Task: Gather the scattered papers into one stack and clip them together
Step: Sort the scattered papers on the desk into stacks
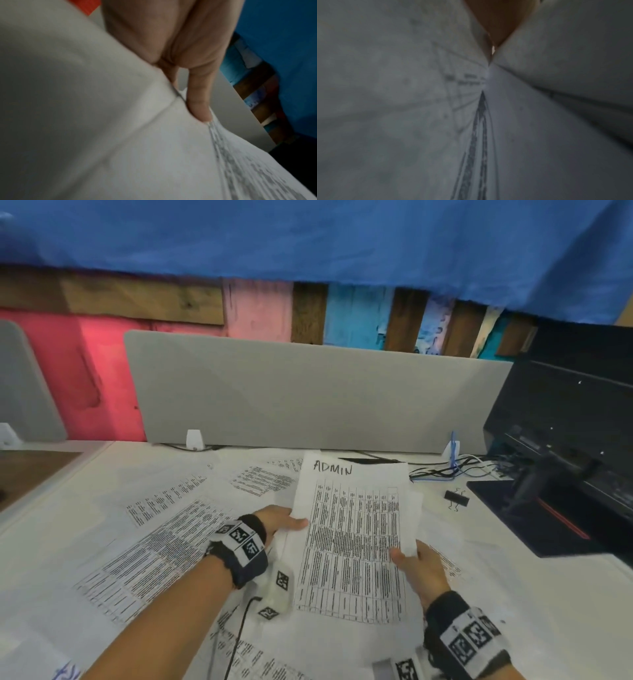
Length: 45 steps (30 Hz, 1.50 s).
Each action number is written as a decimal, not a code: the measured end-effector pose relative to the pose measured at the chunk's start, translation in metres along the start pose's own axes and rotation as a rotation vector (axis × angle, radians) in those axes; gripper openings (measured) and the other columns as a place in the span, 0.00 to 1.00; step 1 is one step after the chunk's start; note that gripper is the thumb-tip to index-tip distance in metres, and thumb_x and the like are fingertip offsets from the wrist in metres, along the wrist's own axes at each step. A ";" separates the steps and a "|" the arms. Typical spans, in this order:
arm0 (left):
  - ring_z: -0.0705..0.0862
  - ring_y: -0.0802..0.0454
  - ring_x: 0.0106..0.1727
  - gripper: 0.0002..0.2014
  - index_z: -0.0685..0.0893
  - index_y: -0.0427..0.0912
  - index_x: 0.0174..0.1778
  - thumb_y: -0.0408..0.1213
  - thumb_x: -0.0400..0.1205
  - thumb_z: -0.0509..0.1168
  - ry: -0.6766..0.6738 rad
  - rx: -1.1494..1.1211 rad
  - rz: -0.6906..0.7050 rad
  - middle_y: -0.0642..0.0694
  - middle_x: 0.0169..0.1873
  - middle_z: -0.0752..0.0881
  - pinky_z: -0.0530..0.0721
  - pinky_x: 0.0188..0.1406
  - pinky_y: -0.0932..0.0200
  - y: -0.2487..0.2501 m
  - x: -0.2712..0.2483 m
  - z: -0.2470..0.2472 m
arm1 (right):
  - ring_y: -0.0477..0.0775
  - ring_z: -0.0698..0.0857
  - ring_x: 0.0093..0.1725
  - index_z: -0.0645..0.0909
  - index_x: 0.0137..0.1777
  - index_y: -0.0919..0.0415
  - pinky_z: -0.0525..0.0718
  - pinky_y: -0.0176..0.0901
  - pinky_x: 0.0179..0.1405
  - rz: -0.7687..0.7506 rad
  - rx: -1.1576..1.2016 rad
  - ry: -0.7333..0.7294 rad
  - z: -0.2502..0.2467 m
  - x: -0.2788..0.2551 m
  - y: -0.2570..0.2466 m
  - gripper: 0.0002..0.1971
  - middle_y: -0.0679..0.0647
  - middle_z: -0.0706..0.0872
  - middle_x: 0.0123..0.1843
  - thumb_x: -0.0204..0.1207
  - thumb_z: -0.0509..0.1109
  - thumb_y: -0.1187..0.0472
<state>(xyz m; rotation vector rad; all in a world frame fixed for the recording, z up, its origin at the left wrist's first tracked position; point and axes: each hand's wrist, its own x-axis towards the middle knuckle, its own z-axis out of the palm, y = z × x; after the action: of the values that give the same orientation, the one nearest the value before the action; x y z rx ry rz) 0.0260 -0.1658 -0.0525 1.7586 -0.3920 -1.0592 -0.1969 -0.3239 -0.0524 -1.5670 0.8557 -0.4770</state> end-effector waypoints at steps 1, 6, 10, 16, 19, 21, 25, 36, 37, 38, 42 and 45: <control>0.72 0.38 0.74 0.28 0.72 0.29 0.73 0.33 0.77 0.68 0.045 -0.044 0.030 0.33 0.72 0.75 0.64 0.79 0.41 0.002 -0.004 0.001 | 0.54 0.82 0.43 0.80 0.57 0.67 0.79 0.41 0.46 -0.030 0.000 0.038 0.000 -0.002 0.001 0.11 0.54 0.84 0.44 0.76 0.67 0.67; 0.80 0.36 0.65 0.21 0.71 0.31 0.72 0.26 0.82 0.59 0.145 -0.391 0.183 0.32 0.66 0.80 0.75 0.69 0.38 0.017 -0.020 0.007 | 0.59 0.85 0.41 0.82 0.31 0.58 0.83 0.48 0.45 -0.148 -0.015 0.082 -0.002 -0.008 -0.006 0.09 0.56 0.87 0.35 0.70 0.73 0.69; 0.83 0.40 0.51 0.21 0.70 0.33 0.72 0.21 0.82 0.55 0.089 -0.545 0.283 0.36 0.54 0.83 0.82 0.54 0.42 0.026 -0.034 0.015 | 0.59 0.87 0.47 0.80 0.41 0.54 0.86 0.53 0.50 -0.183 -0.039 0.056 0.002 -0.014 -0.019 0.12 0.53 0.88 0.42 0.68 0.73 0.73; 0.77 0.41 0.67 0.26 0.69 0.43 0.73 0.28 0.79 0.64 0.153 0.050 0.145 0.41 0.69 0.77 0.75 0.68 0.45 0.037 -0.048 -0.008 | 0.65 0.86 0.51 0.70 0.61 0.61 0.83 0.60 0.56 0.004 0.084 0.046 -0.006 0.014 -0.023 0.28 0.63 0.86 0.51 0.64 0.73 0.80; 0.69 0.41 0.76 0.34 0.64 0.45 0.76 0.34 0.75 0.70 0.404 0.658 -0.035 0.41 0.76 0.69 0.70 0.73 0.47 0.026 -0.053 -0.047 | 0.66 0.86 0.52 0.79 0.59 0.67 0.83 0.61 0.58 0.047 -0.045 0.085 -0.010 0.024 -0.013 0.19 0.66 0.87 0.55 0.67 0.71 0.77; 0.66 0.39 0.78 0.42 0.60 0.44 0.78 0.40 0.71 0.75 0.532 0.884 -0.199 0.39 0.77 0.66 0.69 0.75 0.43 0.008 -0.056 -0.077 | 0.66 0.85 0.53 0.79 0.61 0.68 0.82 0.61 0.60 0.083 -0.083 0.092 -0.011 0.026 -0.008 0.19 0.66 0.86 0.56 0.70 0.69 0.76; 0.58 0.38 0.82 0.67 0.46 0.36 0.81 0.61 0.55 0.77 0.490 0.849 -0.445 0.36 0.82 0.55 0.62 0.80 0.41 -0.030 -0.059 -0.118 | 0.65 0.82 0.58 0.71 0.66 0.69 0.79 0.59 0.64 0.146 -0.147 0.083 -0.008 0.031 -0.005 0.21 0.63 0.82 0.62 0.73 0.66 0.74; 0.68 0.44 0.77 0.44 0.66 0.40 0.76 0.48 0.66 0.77 0.270 0.863 -0.246 0.41 0.77 0.68 0.65 0.76 0.54 -0.025 -0.071 -0.107 | 0.62 0.76 0.68 0.65 0.75 0.66 0.70 0.53 0.70 0.166 -0.181 -0.254 0.001 0.012 -0.025 0.24 0.64 0.75 0.72 0.79 0.61 0.69; 0.71 0.45 0.74 0.37 0.69 0.41 0.74 0.45 0.70 0.76 0.243 0.897 -0.219 0.42 0.75 0.71 0.68 0.73 0.56 -0.023 -0.070 -0.101 | 0.63 0.76 0.68 0.65 0.75 0.67 0.71 0.52 0.69 0.182 -0.187 -0.271 0.001 0.015 -0.025 0.23 0.64 0.76 0.71 0.79 0.61 0.69; 0.73 0.45 0.71 0.32 0.73 0.41 0.70 0.44 0.71 0.75 0.223 0.941 -0.194 0.42 0.72 0.75 0.71 0.68 0.57 -0.022 -0.069 -0.097 | 0.64 0.77 0.66 0.66 0.74 0.67 0.72 0.52 0.67 0.206 -0.189 -0.282 0.001 0.018 -0.026 0.23 0.64 0.77 0.70 0.79 0.62 0.69; 0.71 0.46 0.73 0.29 0.76 0.42 0.68 0.45 0.72 0.73 0.249 1.084 -0.181 0.45 0.70 0.74 0.69 0.65 0.58 -0.017 -0.072 -0.078 | 0.66 0.81 0.63 0.72 0.70 0.69 0.76 0.61 0.68 0.229 -0.223 -0.293 0.003 0.030 -0.023 0.21 0.66 0.82 0.64 0.78 0.64 0.65; 0.71 0.46 0.73 0.33 0.74 0.45 0.71 0.47 0.70 0.74 0.233 1.060 -0.166 0.45 0.71 0.73 0.71 0.71 0.52 -0.019 -0.069 -0.078 | 0.65 0.81 0.59 0.72 0.70 0.70 0.79 0.56 0.61 0.214 -0.202 -0.191 -0.003 0.037 -0.022 0.20 0.65 0.81 0.65 0.79 0.63 0.65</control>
<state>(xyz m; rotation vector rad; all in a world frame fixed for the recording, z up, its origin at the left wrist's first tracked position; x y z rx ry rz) 0.0462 -0.0651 -0.0275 2.8567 -0.7521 -0.7680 -0.1699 -0.3538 -0.0368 -1.6516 0.9320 -0.0868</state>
